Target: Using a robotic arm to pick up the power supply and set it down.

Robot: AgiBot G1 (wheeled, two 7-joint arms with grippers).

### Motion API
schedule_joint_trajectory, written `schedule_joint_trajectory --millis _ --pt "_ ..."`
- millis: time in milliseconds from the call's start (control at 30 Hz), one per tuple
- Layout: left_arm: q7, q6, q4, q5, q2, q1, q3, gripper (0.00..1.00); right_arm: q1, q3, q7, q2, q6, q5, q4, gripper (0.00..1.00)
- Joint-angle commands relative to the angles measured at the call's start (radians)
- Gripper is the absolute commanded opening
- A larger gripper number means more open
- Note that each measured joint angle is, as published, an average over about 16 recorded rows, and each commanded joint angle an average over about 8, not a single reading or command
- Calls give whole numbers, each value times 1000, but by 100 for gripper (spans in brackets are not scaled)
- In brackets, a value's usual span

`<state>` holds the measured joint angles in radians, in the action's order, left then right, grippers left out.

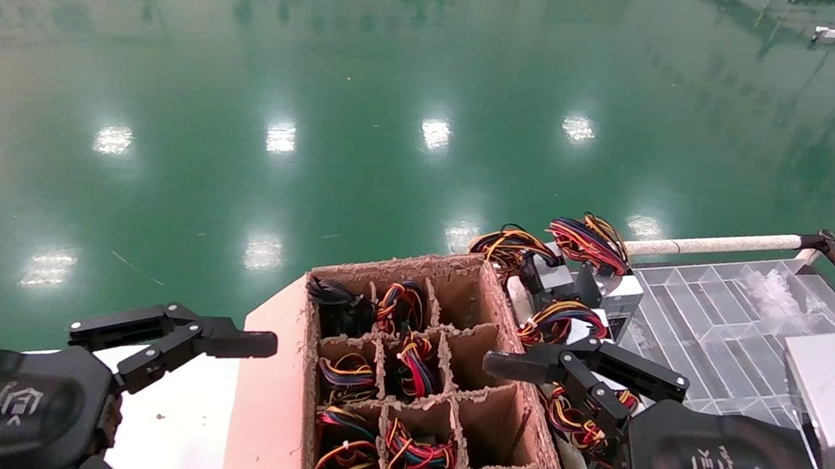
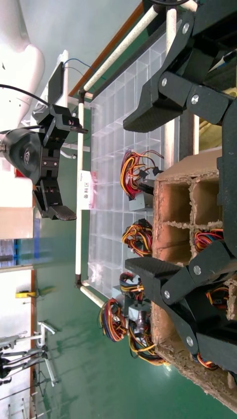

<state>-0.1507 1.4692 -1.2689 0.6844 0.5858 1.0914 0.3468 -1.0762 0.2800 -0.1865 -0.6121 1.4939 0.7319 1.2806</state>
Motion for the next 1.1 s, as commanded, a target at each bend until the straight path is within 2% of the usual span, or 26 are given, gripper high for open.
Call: schedule_joint_trajectory --millis 33,667,833,1000,1033,1100 --pt "0 0 0 0 0 0 0 0 0 0 0 0 0 0 0 100" --pt "0 0 0 0 0 0 0 0 2 4 3 -3 -2 8 -2 100" --pt "0 0 0 0 0 0 0 0 -10 30 17 -17 -6 67 -19 100" --pt "0 0 0 0 0 0 0 0 -60 77 32 -52 3 164 -53 100" --pt "0 0 0 0 0 0 0 0 -74 87 36 -61 7 183 -61 98" --pt "0 0 0 0 0 0 0 0 -102 109 44 -82 16 221 -82 84"
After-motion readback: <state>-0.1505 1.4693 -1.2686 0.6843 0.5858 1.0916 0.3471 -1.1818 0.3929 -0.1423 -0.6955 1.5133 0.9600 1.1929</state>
